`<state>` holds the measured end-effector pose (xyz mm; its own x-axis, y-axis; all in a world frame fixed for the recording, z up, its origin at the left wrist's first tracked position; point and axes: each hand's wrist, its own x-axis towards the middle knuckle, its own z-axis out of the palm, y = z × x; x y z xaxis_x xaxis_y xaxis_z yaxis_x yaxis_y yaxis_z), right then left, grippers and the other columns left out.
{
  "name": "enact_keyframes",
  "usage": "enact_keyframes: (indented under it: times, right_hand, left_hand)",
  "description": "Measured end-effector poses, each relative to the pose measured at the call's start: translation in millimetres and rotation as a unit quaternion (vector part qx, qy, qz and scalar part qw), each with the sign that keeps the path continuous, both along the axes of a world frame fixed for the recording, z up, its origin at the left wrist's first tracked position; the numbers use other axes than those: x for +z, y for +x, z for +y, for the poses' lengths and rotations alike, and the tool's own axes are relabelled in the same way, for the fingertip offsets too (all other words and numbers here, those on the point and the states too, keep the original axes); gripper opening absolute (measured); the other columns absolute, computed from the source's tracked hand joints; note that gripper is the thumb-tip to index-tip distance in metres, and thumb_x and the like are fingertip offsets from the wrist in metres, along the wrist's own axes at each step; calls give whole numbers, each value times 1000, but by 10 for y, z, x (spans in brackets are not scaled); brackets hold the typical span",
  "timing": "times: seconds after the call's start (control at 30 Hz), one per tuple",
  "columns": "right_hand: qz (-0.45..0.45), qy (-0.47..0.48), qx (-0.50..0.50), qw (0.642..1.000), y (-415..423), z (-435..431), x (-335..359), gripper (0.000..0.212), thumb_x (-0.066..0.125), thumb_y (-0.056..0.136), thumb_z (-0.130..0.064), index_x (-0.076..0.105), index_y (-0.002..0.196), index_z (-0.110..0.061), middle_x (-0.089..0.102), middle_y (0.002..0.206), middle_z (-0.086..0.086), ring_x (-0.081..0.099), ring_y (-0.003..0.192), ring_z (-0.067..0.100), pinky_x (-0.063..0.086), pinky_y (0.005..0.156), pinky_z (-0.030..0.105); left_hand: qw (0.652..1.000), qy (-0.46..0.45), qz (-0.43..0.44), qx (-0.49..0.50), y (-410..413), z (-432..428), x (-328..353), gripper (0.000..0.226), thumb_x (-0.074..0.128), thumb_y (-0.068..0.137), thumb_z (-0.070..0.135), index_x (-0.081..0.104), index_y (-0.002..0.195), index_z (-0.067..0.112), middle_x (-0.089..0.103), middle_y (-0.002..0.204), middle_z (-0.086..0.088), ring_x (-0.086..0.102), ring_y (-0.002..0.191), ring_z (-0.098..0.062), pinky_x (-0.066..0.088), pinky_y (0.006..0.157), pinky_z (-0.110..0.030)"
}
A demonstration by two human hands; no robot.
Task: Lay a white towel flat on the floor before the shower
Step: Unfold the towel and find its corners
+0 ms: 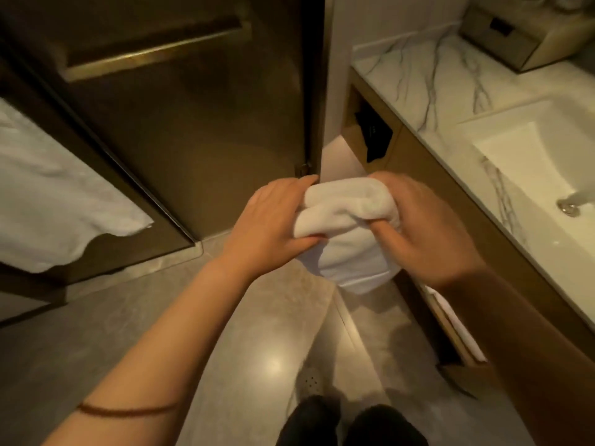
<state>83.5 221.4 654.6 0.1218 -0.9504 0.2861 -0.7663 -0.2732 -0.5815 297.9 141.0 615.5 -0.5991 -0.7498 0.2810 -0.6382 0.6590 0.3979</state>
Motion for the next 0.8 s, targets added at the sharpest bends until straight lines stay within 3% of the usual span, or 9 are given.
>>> enact_keyframes:
  times: [0.2, 0.33, 0.47, 0.53, 0.6, 0.7, 0.8]
  right_hand:
    - [-10, -21, -7, 1000, 100, 793, 563, 39, 55, 89, -23, 48, 127, -26, 57, 121, -4, 54, 111, 14, 49, 87, 41]
    - [-53, -23, -8, 998, 213, 1534, 615, 31, 50, 91, -30, 50, 121, -31, 56, 117, -11, 54, 106, 6, 50, 84, 31]
    - [-97, -16, -12, 995, 303, 2304, 509, 33, 50, 89, -48, 51, 118, -32, 57, 111, -13, 56, 103, 5, 45, 83, 20]
    - [-130, 9, -28, 991, 374, 2630, 457, 56, 48, 79, -69, 52, 117, -28, 55, 107, -15, 55, 102, 11, 41, 86, 19]
    - [-153, 26, -38, 987, 429, 2905, 449, 79, 47, 72, -77, 53, 121, -16, 54, 110, -8, 54, 102, 12, 42, 91, 26]
    - [-127, 27, -33, 991, 532, 3254, 528, 44, 57, 86, -44, 53, 124, -22, 59, 116, -6, 56, 103, 9, 46, 89, 24]
    - [-127, 39, -36, 991, 731, 3520, 655, 35, 60, 88, -33, 50, 122, -28, 56, 112, -10, 57, 101, 10, 43, 86, 22]
  left_hand:
    - [999, 17, 2, 27, 263, 693, 522, 83, 70, 68, 56, 35, 138, 28, 50, 133, 2, 46, 118, -19, 37, 98, -38]
    - [998, 29, 5, 61, 426, 1407, 586, 69, 70, 66, 57, 43, 126, 37, 52, 122, 9, 46, 107, -11, 45, 90, -36]
    - [995, 48, 13, 86, 544, 2176, 556, 53, 73, 66, 53, 51, 110, 33, 52, 103, 13, 47, 93, -9, 49, 75, -34]
    - [994, 53, 24, 94, 612, 2543, 542, 46, 74, 69, 50, 53, 104, 31, 53, 98, 12, 50, 88, -10, 50, 70, -34]
    - [993, 55, 40, 99, 706, 2878, 569, 43, 75, 70, 46, 55, 104, 29, 56, 97, 10, 52, 88, -11, 49, 69, -31]
    - [989, 59, 81, 105, 903, 3321, 714, 41, 76, 70, 39, 57, 105, 30, 58, 99, 11, 53, 91, -9, 45, 70, -25]
    - [983, 59, 125, 122, 1120, 3704, 908, 43, 78, 68, 36, 59, 106, 31, 60, 102, 13, 54, 92, -5, 46, 73, -24]
